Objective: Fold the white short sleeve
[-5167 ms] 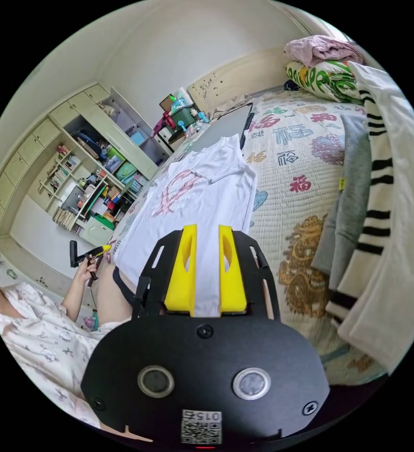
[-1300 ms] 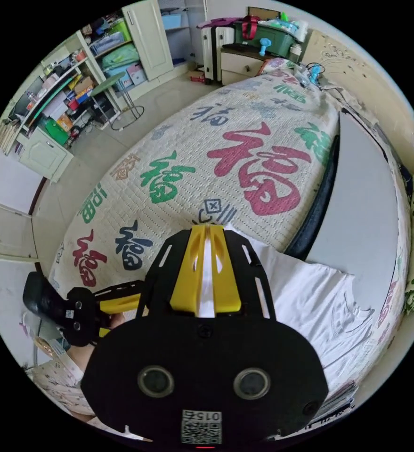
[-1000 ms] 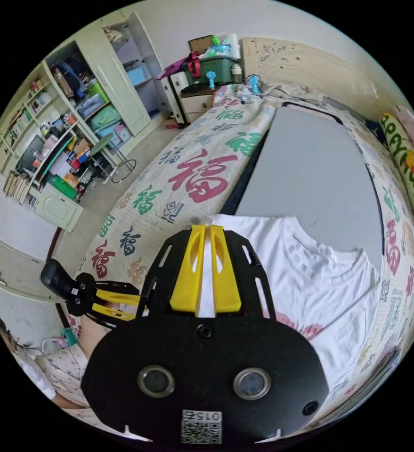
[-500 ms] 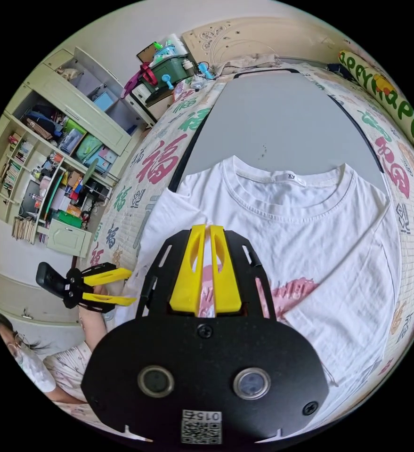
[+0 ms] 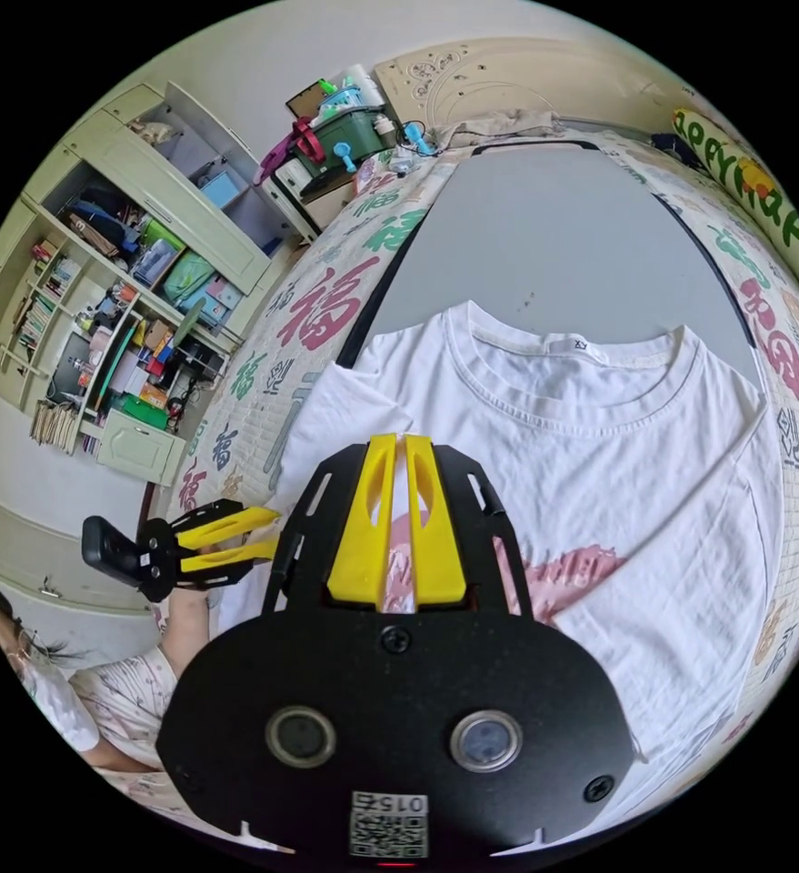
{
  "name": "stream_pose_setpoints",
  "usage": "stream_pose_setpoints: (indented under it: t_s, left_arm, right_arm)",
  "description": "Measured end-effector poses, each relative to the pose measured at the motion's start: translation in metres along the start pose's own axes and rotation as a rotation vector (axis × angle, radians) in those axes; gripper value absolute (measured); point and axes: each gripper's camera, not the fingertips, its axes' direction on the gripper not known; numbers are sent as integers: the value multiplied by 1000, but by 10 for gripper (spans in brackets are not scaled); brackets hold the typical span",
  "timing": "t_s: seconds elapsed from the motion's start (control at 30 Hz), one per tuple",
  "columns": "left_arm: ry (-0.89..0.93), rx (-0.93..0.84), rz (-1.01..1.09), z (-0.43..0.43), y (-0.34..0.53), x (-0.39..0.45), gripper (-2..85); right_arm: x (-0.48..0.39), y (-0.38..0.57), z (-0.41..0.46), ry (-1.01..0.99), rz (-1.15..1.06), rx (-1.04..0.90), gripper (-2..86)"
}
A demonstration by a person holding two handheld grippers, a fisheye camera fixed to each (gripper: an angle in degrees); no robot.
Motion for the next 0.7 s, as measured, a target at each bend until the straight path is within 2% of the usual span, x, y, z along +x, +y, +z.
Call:
stream_pose_setpoints:
  t_s: [0.2,0.27,0.4,0.5,0.7]
  left_arm:
    - [-36,112,6,0,4,18,71]
    - [-113,56,4,23,3,25,65]
    - [-137,45,-18,34,8,16,18]
    - [-80,88,-9,21,13,2,4]
    - [142,160,251,-31,21,-10,0]
  right_arm:
    - [-3,-26,-36,-32,49,5,7]
    - [-9,-35,-47,-41,61,7,7]
    - [-22,-46,-61,-43,62,7,7]
    - [-35,-52,-70,-33,60,2,7]
    - [-51,-49,-110,-3,40,15,6]
